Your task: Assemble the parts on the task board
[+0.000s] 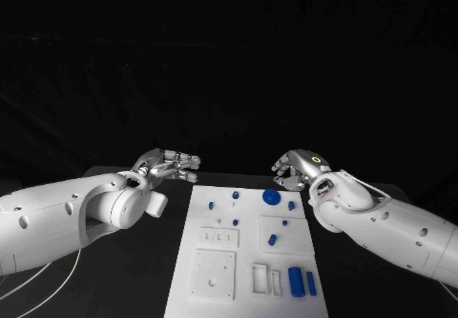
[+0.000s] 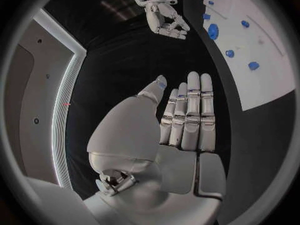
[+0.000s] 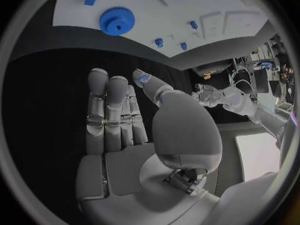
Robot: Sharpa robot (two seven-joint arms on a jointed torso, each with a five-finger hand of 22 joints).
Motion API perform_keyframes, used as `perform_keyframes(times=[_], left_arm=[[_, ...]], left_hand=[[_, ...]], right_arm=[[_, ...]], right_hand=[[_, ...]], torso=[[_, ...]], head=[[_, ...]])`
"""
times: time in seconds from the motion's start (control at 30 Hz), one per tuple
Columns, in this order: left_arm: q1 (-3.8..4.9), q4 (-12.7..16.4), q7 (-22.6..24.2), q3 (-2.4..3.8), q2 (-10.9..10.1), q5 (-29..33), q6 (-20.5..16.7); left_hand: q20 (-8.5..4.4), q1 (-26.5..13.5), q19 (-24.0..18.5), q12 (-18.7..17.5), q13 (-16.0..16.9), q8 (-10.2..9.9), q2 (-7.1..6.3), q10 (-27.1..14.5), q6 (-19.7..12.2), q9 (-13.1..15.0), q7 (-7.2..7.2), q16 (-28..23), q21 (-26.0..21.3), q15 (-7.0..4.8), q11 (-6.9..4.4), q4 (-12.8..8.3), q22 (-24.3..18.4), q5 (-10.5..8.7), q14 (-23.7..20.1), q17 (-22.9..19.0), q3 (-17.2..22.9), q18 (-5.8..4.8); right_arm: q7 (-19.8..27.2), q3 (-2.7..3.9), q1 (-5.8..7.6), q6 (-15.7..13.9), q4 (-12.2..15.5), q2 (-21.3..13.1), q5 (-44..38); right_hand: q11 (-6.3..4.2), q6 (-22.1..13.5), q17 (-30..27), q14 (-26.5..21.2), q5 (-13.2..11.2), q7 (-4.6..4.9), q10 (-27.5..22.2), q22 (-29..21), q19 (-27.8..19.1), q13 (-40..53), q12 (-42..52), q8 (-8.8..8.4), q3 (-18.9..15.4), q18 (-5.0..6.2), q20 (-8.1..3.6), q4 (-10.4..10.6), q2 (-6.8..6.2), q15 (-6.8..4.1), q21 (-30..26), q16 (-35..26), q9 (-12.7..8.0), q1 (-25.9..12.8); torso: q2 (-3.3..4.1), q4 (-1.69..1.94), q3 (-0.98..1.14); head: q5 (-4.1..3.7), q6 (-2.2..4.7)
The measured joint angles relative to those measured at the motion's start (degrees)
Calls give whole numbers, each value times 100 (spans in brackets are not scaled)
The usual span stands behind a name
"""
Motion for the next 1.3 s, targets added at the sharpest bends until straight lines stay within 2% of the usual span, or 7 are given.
perform_keyframes(times=[0.1, 0.23, 0.37, 0.5, 0.83, 1.1, 1.3], left_arm=[[0, -23, 4, -6, -6, 0, 12], [0, -68, 7, -15, -9, 0, 41], [-1, -114, 9, -21, 1, 0, 70], [-9, -161, 11, -24, 16, 0, 99], [-30, -216, 13, -28, 43, 0, 155], [-41, -234, 14, -29, 45, 0, 182], [-46, -248, 15, -29, 48, 0, 191]], left_hand=[[0, 0, 0, 0, 0, 0, 0, 0, 0, 0, 0, 0, 0, 0, 0, 0, 0, 0, 0, 0, 0, 0], [21, 0, -21, 0, 0, 0, 0, 0, 0, 0, 0, 0, 0, 0, 0, 0, 0, 0, 0, 0, 0, 0], [20, 0, -21, 0, 0, 0, 0, 0, 0, 0, 0, 0, 0, 0, 0, 0, 0, 0, 0, 0, 0, 1], [21, 0, -21, 0, 0, 0, 0, 0, 0, 0, 0, 0, 0, 0, 0, 0, -1, 0, 0, -5, 0, 1], [20, 0, -21, 0, 0, 0, 0, 0, 0, 0, 0, 0, 0, 0, 0, 0, 4, 0, 0, -5, 0, 1], [20, 0, -20, 0, 0, 0, 0, 0, 0, 0, 0, 0, 0, 0, 0, 0, 4, 0, 0, -4, 0, 1], [20, 0, -20, 0, 0, 0, 0, 0, 0, 0, 0, 0, 0, 0, 0, 0, 3, 0, 0, -4, 0, 1]], right_arm=[[88, 66, -35, 51, 101, -188, 235], [237, 115, -120, 232, 144, -346, 559], [375, 135, -210, 467, 97, -443, 780], [503, 145, -278, 695, -39, -465, 920], [800, 147, -433, 925, -505, -338, 1127], [960, 147, -495, 904, -639, -266, 1258], [1021, 249, -503, 773, -601, -191, 1407]], right_hand=[[-107, -121, 53, 10, 167, 4, 252, 27, -3, 459, 482, 0, -502, -108, -104, 16, 15, -71, 5, 0, 0, 15], [-143, -230, 251, 0, 305, 7, -669, 212, -4, 2426, 2361, 0, -1111, -158, -126, -39, 136, -100, 227, 24, -1, 136], [-124, -345, 553, -4, 431, 17, -1226, 540, -3, 3696, 3680, 0, -1490, -160, -127, -73, 213, -96, 679, 199, -2, 168], [-102, -409, 814, -35, 431, 40, -1364, 793, -4, 4209, 4189, 0, -1789, -160, -125, -105, 265, -85, 963, 265, -1, 219], [-102, -444, 1083, -35, 476, 36, -1364, 900, -14, 4402, 4254, 0, -1927, -162, -91, -219, 332, -84, 1025, 228, -2, 242], [-102, -444, 1159, -35, 564, 35, -1364, 900, -14, 4479, 4299, 0, -1947, -163, -91, -239, 395, -84, 1082, 227, -2, 179], [-102, -443, 1274, -35, 637, 35, -1364, 900, -14, 4654, 4518, 0, -2041, -163, -91, -186, 446, -84, 1305, 300, -2, 128]], torso=[[-18, -57, 28], [-32, -120, 59], [-38, -154, 85], [-41, -174, 92], [-38, -151, 83], [-16, -122, 104], [-8, -121, 113]], head=[[19, 1], [31, -3], [34, -21], [9, -35], [-47, -58], [-34, -71], [-5, -77]])
